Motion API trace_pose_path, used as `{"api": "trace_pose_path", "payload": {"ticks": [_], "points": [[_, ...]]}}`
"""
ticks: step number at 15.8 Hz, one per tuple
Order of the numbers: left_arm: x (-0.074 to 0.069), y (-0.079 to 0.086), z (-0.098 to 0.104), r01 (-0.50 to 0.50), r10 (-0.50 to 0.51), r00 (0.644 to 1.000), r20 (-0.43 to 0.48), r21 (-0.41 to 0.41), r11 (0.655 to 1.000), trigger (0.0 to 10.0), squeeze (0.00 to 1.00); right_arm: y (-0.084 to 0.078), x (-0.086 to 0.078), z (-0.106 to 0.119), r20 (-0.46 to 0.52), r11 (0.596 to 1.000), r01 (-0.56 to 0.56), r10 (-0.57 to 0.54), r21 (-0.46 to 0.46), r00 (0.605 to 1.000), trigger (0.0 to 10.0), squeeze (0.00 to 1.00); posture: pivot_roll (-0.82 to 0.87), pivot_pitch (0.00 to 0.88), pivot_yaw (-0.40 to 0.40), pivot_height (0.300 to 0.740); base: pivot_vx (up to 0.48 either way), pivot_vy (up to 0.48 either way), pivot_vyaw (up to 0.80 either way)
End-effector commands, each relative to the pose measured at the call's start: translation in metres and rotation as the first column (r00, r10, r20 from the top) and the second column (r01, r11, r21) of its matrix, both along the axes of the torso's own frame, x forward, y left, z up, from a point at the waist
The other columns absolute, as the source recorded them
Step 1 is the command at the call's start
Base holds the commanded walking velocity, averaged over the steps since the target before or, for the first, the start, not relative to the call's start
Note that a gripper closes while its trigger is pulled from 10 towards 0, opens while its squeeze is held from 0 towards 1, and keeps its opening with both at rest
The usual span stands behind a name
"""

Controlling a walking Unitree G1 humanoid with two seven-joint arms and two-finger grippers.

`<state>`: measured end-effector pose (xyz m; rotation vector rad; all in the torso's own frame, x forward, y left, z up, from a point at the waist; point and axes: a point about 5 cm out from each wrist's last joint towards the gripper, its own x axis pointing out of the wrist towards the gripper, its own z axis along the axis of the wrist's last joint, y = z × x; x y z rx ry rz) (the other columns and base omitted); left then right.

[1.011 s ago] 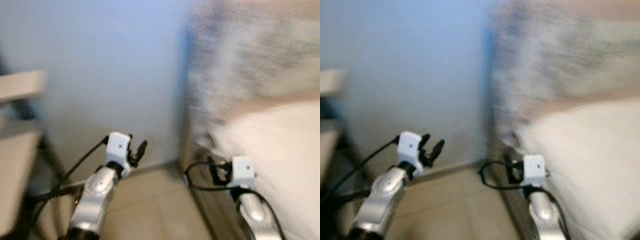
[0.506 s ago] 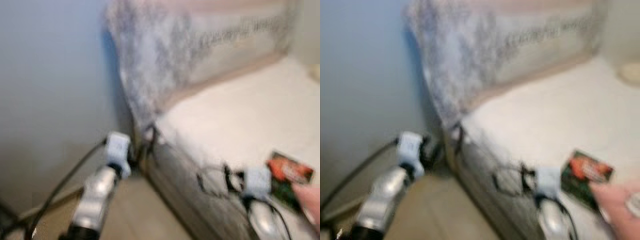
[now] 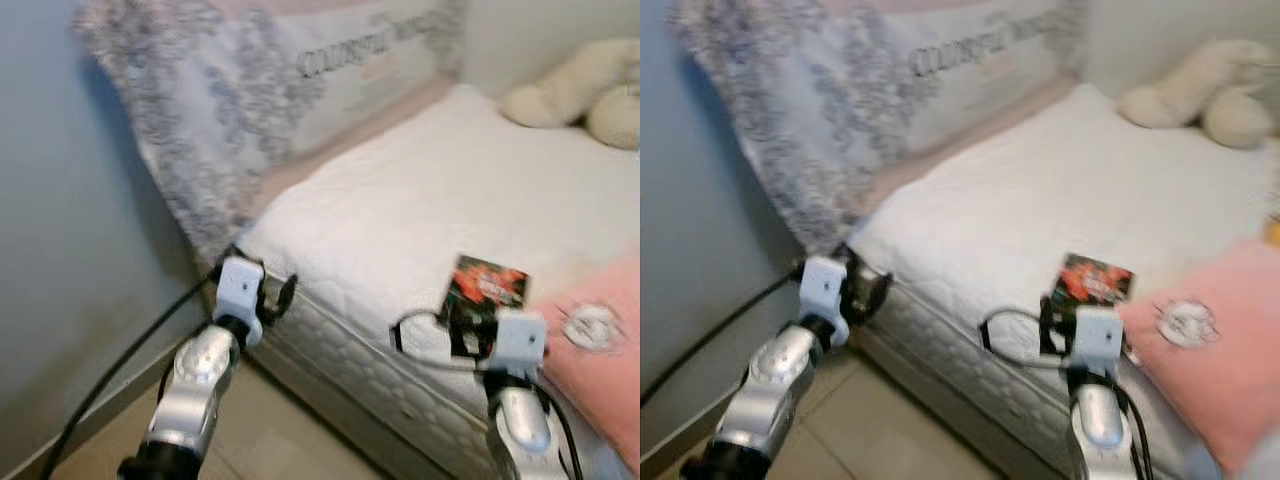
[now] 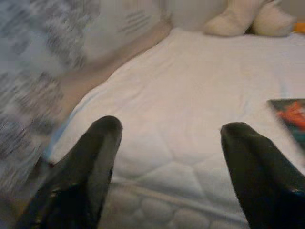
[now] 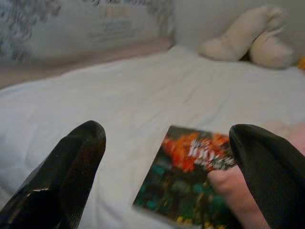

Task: Clean up the room

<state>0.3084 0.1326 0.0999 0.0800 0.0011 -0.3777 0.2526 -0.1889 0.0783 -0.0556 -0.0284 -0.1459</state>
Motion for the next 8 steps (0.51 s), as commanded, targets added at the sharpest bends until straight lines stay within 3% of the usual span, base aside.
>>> {"api": "trace_pose_path", "payload": {"ticks": [1, 2, 8], "points": [[0.001, -0.002, 0.003, 0.011, -0.011, 1.000, 0.014, -0.005, 1.000, 10.0, 1.00, -0.003, -0.001, 0.003, 0.012, 1.000, 0.012, -0.012, -0.008, 1.000, 10.0, 1.00, 0.15, 0.000, 0.015, 0.740, 0.000, 0.000, -0.80], [0.002, -0.004, 0.008, 0.037, -0.035, 0.999, 0.037, -0.044, 0.998, 10.0, 0.00, -0.005, 0.000, 0.000, -0.001, 0.999, 0.033, -0.033, -0.013, 0.999, 10.0, 1.00, 0.14, 0.000, 0.021, 0.740, 0.000, 0.000, -0.80], [0.008, 0.000, -0.002, 0.007, -0.007, 1.000, -0.006, -0.009, 1.000, 10.0, 0.00, -0.009, -0.005, -0.009, -0.034, 0.998, 0.051, -0.052, -0.044, 0.998, 10.0, 1.00, 0.13, 0.000, 0.020, 0.740, 0.000, 0.000, -0.80]]}}
